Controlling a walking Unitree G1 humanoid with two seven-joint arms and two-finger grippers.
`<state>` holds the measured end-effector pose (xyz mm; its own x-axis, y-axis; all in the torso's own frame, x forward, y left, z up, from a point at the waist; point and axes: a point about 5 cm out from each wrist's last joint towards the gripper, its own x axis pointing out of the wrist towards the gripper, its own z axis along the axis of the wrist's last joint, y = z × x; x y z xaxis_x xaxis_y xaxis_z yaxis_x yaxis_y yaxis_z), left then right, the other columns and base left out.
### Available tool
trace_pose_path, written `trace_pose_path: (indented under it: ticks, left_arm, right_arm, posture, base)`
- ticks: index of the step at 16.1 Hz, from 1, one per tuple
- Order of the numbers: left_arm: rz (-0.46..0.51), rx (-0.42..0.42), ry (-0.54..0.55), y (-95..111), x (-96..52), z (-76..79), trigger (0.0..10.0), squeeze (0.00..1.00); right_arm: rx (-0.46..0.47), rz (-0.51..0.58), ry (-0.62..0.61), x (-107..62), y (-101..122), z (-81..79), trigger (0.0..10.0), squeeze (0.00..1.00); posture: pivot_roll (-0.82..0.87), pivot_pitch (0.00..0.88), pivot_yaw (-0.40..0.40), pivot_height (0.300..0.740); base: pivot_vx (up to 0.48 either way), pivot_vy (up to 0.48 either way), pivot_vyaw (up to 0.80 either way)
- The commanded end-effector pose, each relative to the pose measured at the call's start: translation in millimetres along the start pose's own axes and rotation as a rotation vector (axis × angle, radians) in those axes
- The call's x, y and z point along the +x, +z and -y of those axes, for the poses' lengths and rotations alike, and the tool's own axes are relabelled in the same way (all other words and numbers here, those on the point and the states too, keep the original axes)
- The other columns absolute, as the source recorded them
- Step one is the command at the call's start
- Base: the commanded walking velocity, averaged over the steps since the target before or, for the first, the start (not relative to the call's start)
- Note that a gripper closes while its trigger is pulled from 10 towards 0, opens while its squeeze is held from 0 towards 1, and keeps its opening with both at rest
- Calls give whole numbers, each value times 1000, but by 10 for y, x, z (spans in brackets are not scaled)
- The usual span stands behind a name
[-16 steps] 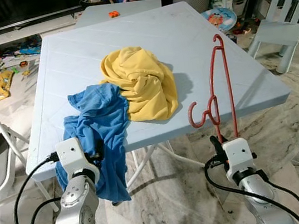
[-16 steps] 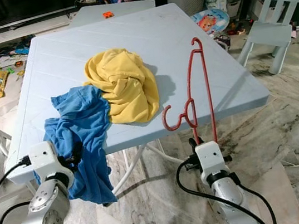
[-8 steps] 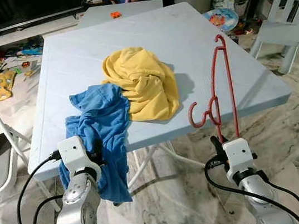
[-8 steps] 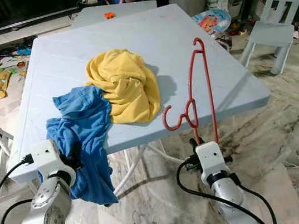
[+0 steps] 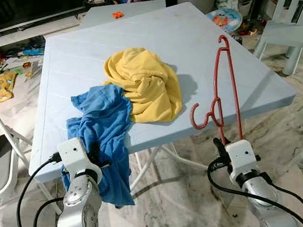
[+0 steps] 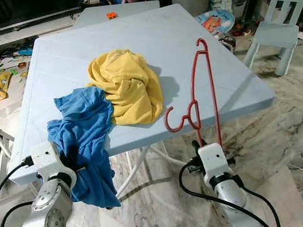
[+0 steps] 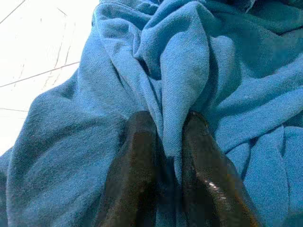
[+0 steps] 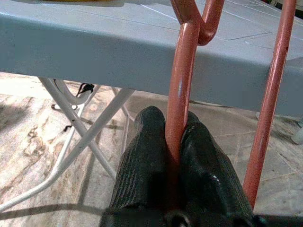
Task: Hang hanger
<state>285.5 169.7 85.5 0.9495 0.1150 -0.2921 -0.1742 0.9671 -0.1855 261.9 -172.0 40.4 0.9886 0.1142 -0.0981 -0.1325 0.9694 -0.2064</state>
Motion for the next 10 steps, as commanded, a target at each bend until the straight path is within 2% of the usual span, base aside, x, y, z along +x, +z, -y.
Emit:
trace_pose_path:
  ticks: [1, 4, 5, 6, 8, 10]
  left_arm:
    - [-65, 25, 1, -133, 5, -12, 0, 0]
    - [-53, 104, 21, -161, 19, -65, 0, 0]
    - [-18, 154, 14, -130, 26, -77, 0, 0]
    - [52, 268, -8, -61, 51, -73, 0, 0]
    - [91, 313, -17, -18, 82, -86, 0, 0]
    - [160, 337, 6, 139, 156, -142, 0, 0]
  right_arm:
    - [3, -38, 8, -14, -62, 15, 10000, 0]
    - [-1, -41, 4, -30, -72, 25, 10000, 0]
    - [-2, -40, 5, -38, -73, 24, 10000, 0]
    - [-2, -42, 6, -36, -75, 21, 10000, 0]
    - [-3, -41, 9, -28, -71, 15, 10000, 0]
    - [-1, -38, -1, -20, -62, 30, 10000, 0]
  posture:
    - [13, 76, 32, 740]
    - [10, 77, 30, 740]
    - [11, 80, 29, 740]
    - [14, 83, 29, 740]
    - [11, 84, 30, 740]
    - [6, 80, 36, 740]
  base:
    - [0, 0, 0]
    - [0, 0, 0]
    - [0, 0, 0]
    - [0, 0, 0]
    - [0, 0, 0]
    - [0, 0, 0]
